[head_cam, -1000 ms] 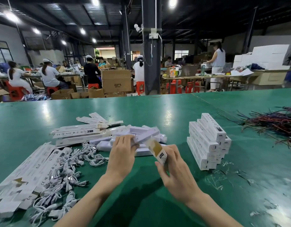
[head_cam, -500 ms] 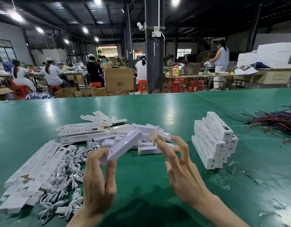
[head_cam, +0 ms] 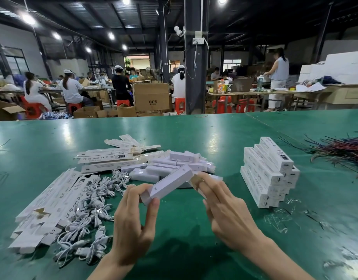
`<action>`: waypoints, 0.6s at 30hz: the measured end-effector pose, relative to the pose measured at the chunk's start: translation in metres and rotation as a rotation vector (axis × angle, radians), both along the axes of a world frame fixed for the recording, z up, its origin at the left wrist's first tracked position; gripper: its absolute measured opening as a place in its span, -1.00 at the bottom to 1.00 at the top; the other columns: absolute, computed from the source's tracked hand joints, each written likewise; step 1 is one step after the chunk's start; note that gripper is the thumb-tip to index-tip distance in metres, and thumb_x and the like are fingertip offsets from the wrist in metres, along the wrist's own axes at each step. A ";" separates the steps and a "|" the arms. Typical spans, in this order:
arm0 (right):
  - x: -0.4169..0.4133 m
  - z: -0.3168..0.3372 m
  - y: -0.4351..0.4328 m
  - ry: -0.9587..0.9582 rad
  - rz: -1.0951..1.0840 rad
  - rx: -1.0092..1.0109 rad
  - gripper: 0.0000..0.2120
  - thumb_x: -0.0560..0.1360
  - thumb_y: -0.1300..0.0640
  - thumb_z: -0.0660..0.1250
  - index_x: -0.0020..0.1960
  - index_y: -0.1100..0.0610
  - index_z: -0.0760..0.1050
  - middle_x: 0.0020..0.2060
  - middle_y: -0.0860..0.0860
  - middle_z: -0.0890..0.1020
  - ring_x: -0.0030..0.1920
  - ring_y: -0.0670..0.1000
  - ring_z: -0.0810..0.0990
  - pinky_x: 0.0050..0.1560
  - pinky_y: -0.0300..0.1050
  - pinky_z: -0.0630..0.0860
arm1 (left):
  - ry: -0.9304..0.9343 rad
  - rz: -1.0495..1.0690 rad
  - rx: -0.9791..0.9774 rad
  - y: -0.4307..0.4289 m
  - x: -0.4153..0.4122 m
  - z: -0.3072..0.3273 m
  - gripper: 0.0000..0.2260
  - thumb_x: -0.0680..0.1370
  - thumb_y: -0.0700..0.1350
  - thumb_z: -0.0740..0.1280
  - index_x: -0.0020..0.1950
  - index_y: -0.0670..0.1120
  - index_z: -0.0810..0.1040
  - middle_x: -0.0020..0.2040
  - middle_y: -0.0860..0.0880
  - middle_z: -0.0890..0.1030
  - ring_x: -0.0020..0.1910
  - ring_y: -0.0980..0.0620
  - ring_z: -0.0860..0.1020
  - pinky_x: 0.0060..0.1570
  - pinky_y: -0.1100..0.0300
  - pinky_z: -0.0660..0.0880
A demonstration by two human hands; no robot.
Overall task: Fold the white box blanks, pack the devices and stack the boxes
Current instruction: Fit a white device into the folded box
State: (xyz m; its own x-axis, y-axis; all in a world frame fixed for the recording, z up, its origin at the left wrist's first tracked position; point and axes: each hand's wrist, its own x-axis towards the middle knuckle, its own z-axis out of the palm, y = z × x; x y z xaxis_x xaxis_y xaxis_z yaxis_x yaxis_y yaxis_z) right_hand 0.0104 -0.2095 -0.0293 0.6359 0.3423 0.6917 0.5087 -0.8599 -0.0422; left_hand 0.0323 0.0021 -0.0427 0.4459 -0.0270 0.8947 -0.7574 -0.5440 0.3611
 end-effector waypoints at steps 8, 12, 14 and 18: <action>0.001 0.001 -0.004 -0.069 0.062 -0.127 -0.12 0.08 0.45 0.20 0.42 0.13 0.30 0.39 -0.05 0.31 0.07 0.12 0.60 -0.25 -0.17 0.58 | -0.010 -0.007 -0.011 -0.001 -0.004 0.005 -0.74 0.64 0.10 0.11 0.08 -0.07 0.42 -0.09 0.14 0.42 -0.12 0.30 0.39 -0.03 0.51 0.31; -0.002 0.006 -0.003 -0.030 0.036 -0.153 -0.05 0.02 0.46 0.34 0.38 0.06 0.28 0.39 0.01 0.29 0.04 0.09 0.57 -0.32 -0.22 0.51 | -0.018 -0.032 -0.002 0.003 -0.004 0.007 -0.75 0.62 0.03 0.16 0.06 -0.15 0.46 -0.10 0.09 0.45 -0.06 0.26 0.44 -0.05 0.47 0.32; -0.003 0.008 -0.004 -0.022 0.028 -0.147 -0.03 0.00 0.47 0.40 0.37 0.04 0.30 0.38 0.04 0.29 0.05 0.08 0.56 -0.33 -0.22 0.49 | -0.024 -0.043 0.005 0.005 -0.003 0.008 -0.80 0.58 -0.06 0.21 0.04 -0.18 0.48 -0.11 0.04 0.48 -0.07 0.22 0.46 -0.06 0.45 0.33; -0.003 0.008 -0.004 -0.028 0.028 -0.171 -0.09 0.01 0.45 0.40 0.33 0.04 0.32 0.36 0.06 0.30 0.04 0.13 0.61 -0.33 -0.22 0.50 | -0.016 -0.056 0.043 0.007 -0.003 0.011 -0.83 0.54 -0.13 0.22 0.06 -0.18 0.49 -0.10 0.02 0.47 -0.11 0.18 0.45 -0.08 0.43 0.34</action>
